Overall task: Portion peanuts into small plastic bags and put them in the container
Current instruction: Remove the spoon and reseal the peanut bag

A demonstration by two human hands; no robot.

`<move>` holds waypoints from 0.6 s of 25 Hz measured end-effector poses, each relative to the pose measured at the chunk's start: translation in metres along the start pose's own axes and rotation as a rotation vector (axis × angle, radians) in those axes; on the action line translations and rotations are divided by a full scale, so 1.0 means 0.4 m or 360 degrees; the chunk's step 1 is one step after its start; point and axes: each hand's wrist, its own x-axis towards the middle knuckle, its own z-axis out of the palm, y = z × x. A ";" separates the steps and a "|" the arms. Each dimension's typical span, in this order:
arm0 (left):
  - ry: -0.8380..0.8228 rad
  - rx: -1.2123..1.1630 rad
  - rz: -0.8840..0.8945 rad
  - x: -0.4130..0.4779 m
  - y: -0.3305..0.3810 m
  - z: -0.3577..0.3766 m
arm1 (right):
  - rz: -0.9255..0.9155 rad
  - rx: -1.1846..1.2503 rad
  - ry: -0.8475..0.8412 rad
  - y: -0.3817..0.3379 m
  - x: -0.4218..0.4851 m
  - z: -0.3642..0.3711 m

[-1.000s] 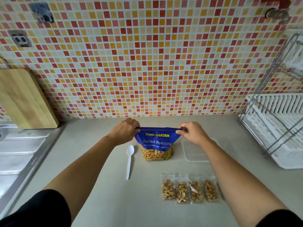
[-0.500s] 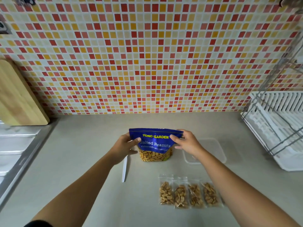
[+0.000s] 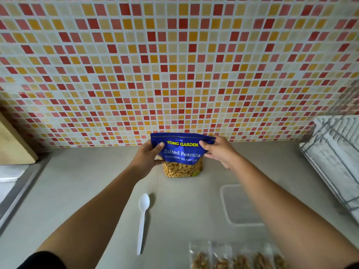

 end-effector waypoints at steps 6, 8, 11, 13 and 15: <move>0.0135 -0.0011 0.0016 0.112 -0.002 -0.010 | -0.0100 0.0039 0.0139 0.002 0.132 0.035; 0.0151 0.0003 -0.0001 0.122 -0.001 -0.010 | -0.0114 0.0026 0.0136 0.011 0.156 0.036; 0.0196 0.0078 -0.0001 0.115 0.011 -0.004 | -0.0099 -0.0001 0.0162 0.020 0.152 0.029; 0.0364 0.0063 0.0013 0.073 0.013 0.013 | -0.0124 -0.0119 0.0239 0.024 0.110 0.027; 0.0581 0.0057 0.0040 -0.006 -0.001 0.046 | -0.0176 -0.0239 0.0406 0.041 0.038 0.029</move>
